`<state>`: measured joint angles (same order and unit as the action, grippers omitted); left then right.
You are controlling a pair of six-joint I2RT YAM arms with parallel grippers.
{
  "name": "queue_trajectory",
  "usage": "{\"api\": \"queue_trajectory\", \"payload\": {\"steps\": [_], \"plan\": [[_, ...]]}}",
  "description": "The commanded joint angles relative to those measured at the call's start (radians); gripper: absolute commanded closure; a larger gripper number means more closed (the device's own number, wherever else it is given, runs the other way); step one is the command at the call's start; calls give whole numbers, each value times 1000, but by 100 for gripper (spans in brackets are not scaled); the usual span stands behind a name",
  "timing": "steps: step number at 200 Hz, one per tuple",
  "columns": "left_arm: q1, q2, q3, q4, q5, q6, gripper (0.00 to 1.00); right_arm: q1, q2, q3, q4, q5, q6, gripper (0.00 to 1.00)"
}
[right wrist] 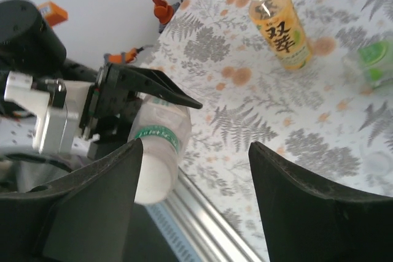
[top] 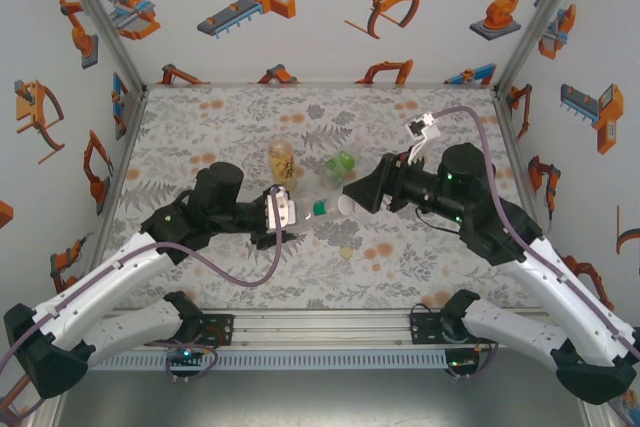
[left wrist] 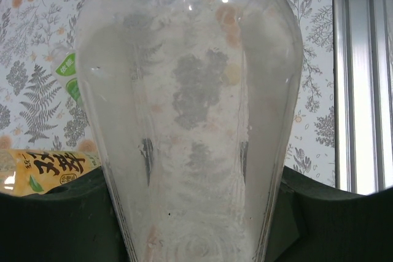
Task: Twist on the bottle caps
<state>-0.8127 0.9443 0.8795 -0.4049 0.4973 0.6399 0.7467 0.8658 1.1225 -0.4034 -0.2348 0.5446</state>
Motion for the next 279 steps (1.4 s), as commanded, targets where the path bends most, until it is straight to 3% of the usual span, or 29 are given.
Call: {"api": "queue_trajectory", "payload": {"steps": [1, 41, 70, 155, 228, 279], "plan": [[-3, 10, 30, -17, 36, 23, 100, -3, -22, 51, -49, -108, -318, 36], [-14, 72, 75, -105, 39, 43, 100, -3, 49, 172, -226, -308, -643, 36], [-24, 83, 82, -126, 32, 50, 100, -3, 70, 175, -238, -425, -721, 34], [-28, 78, 83, -126, 38, 49, 100, -1, 64, 45, -128, -421, -784, 34], [-28, 72, 85, -126, 48, 42, 100, -1, 70, 16, -87, -419, -780, 41], [-28, 65, 83, -124, 51, 43, 100, -1, 72, 17, -88, -419, -778, 53]]}}
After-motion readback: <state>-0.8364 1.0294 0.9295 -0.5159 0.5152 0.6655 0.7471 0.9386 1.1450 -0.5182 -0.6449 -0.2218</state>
